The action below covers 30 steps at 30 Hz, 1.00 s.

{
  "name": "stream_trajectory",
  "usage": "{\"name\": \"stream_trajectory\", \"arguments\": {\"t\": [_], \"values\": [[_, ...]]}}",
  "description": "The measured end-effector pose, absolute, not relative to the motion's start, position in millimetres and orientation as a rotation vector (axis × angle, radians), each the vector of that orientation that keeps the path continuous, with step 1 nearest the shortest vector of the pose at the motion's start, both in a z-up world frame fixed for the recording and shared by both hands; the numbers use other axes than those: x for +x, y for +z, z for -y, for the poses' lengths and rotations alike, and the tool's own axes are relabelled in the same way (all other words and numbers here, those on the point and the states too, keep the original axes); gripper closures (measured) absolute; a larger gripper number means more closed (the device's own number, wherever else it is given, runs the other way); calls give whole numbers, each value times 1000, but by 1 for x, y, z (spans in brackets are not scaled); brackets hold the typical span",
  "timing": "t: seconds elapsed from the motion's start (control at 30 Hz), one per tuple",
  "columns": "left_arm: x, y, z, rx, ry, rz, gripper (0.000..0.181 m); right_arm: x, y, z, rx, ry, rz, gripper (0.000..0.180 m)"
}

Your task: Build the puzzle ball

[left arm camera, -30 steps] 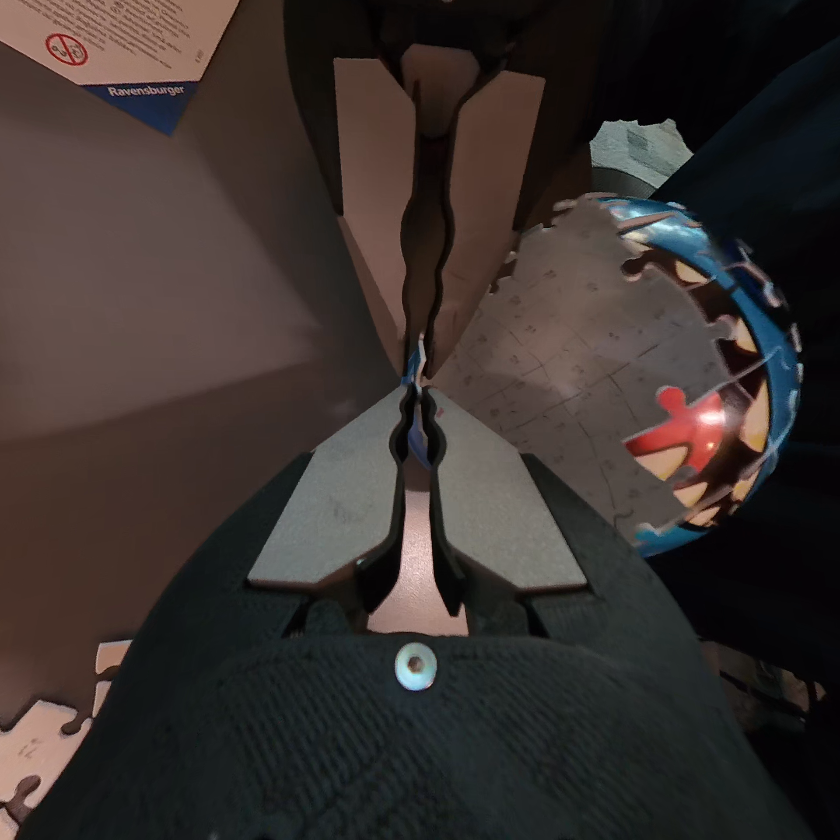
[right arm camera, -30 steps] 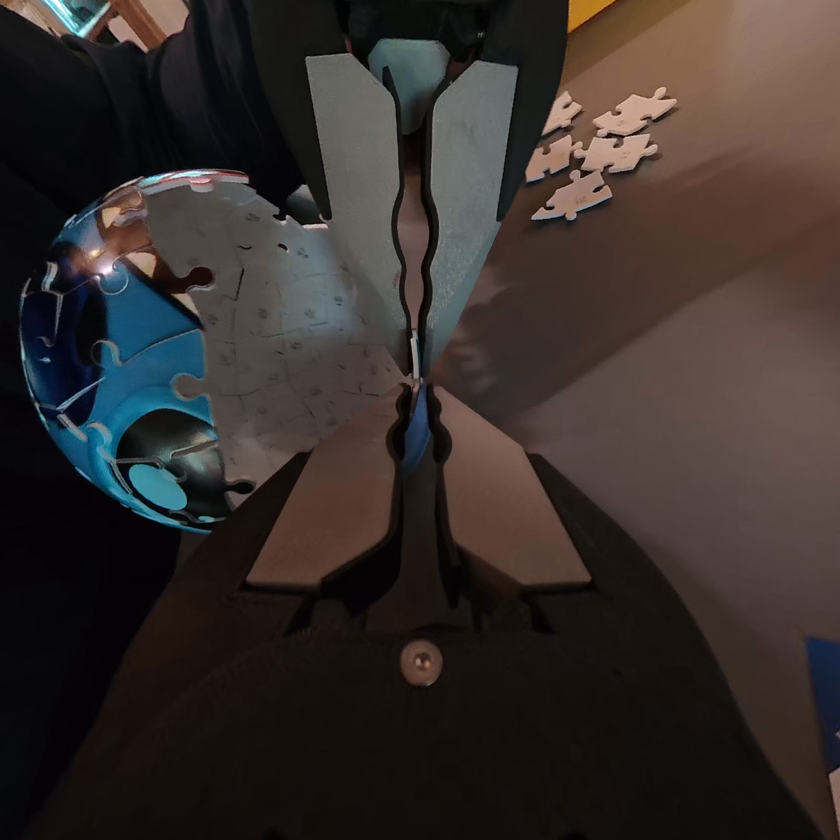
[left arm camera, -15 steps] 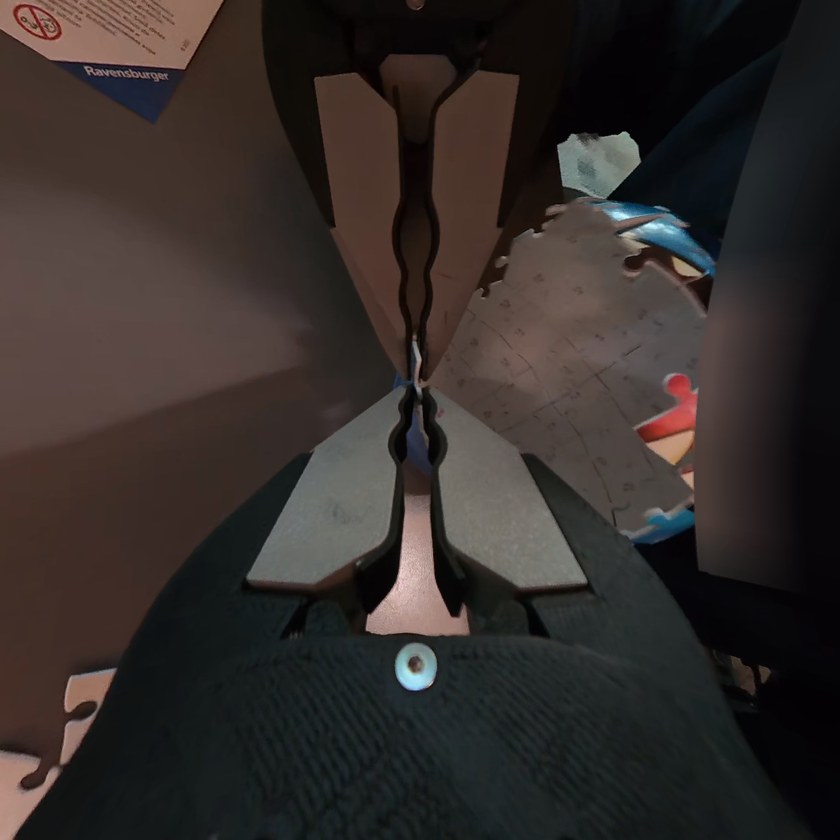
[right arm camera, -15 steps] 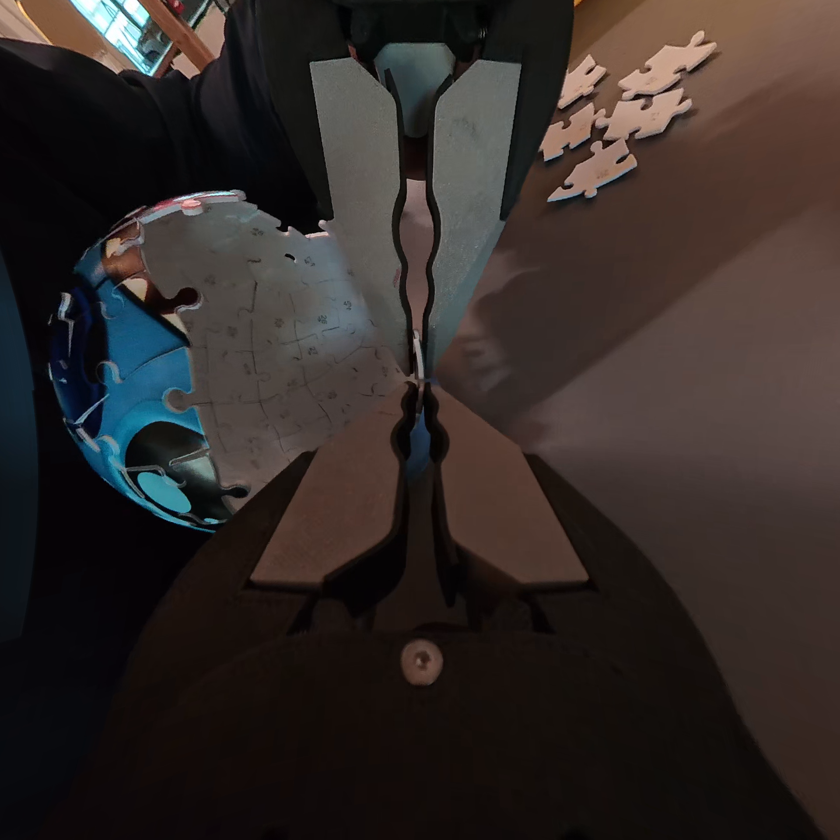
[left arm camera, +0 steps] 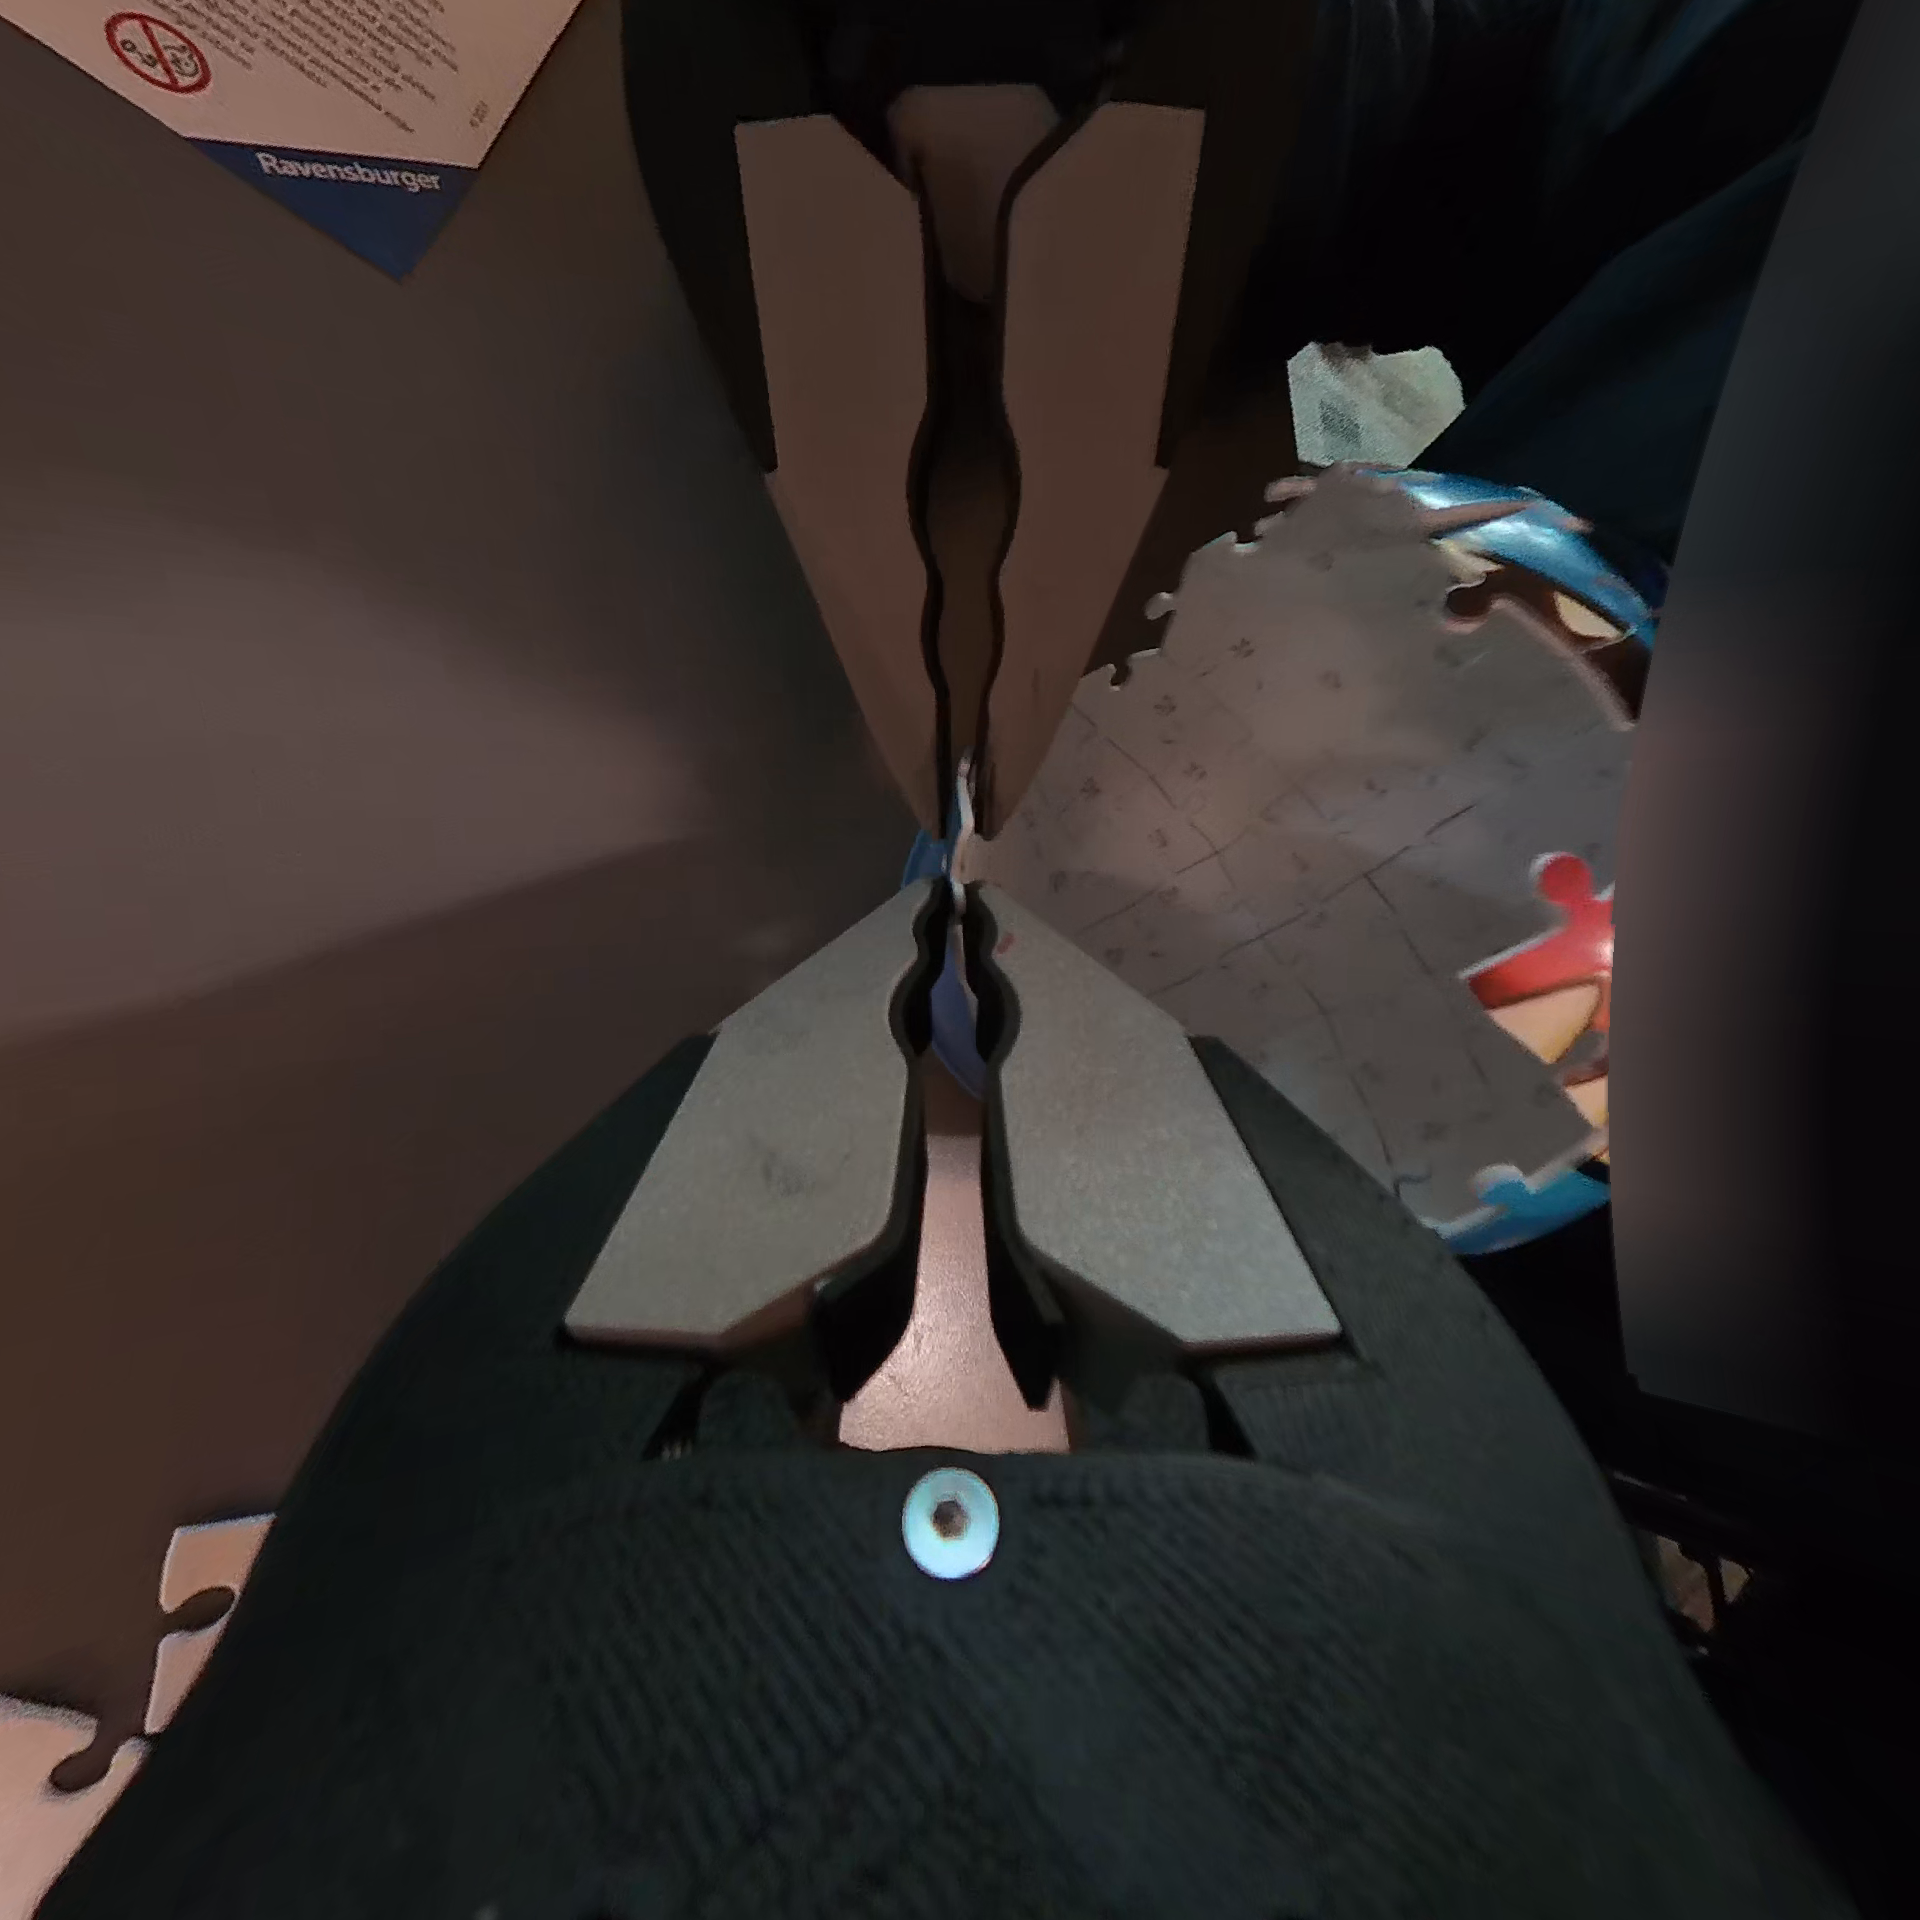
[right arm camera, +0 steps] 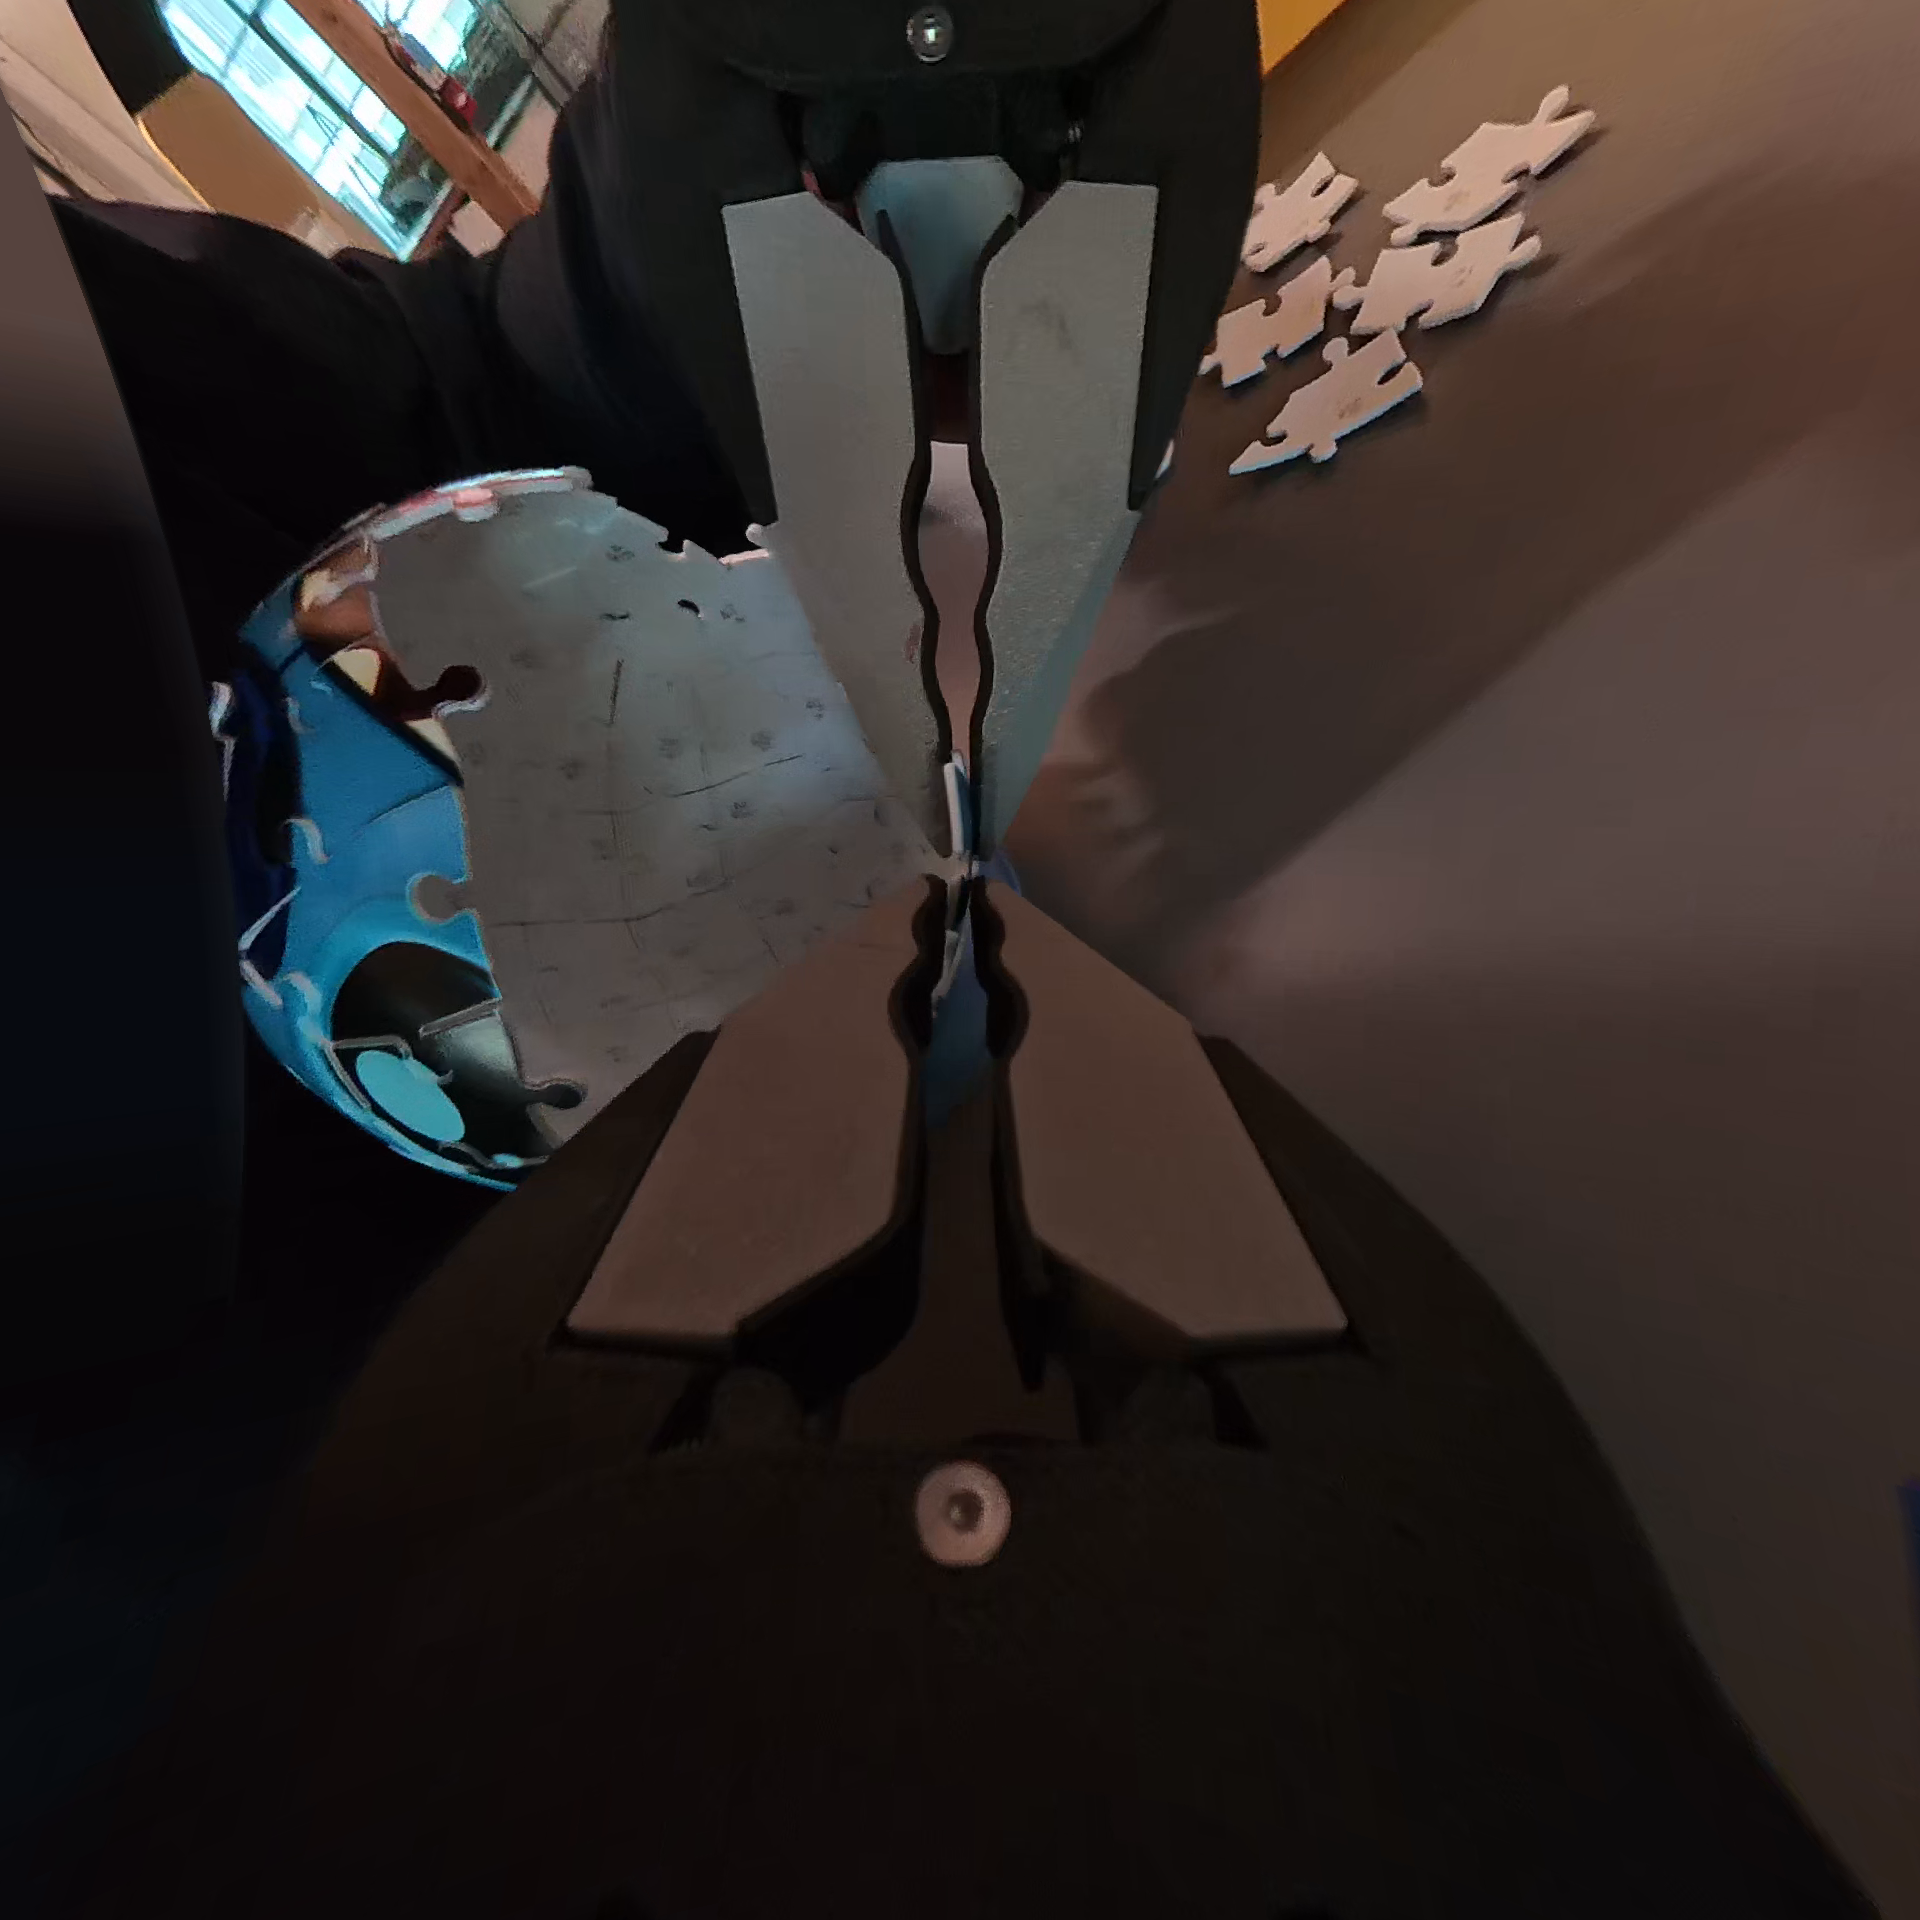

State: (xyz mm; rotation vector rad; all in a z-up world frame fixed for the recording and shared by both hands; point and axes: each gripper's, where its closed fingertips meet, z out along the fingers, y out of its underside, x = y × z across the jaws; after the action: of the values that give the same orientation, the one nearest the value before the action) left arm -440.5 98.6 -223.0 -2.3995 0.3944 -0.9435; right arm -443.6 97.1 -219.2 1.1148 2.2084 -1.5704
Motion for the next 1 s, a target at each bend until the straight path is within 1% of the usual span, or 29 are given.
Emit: {"name": "stream_trajectory", "arguments": {"t": [0.23, 0.33, 0.6, 1.0], "values": [[-441, -223, -99, -2380, -990, -376, 181, -444, -222, -95, 1084, -1556, -2272, 177], [-441, -223, -99, -2372, -995, -376, 181, -446, -223, -95, 1070, -1549, -2318, 173], [-439, -222, -98, -2382, -973, -392, 180, -443, -225, -88, 959, -1512, -2363, 178], [-441, -222, -97, -2368, -1011, -365, 180, -446, -224, -88, 1004, -1527, -2305, 178]]}}
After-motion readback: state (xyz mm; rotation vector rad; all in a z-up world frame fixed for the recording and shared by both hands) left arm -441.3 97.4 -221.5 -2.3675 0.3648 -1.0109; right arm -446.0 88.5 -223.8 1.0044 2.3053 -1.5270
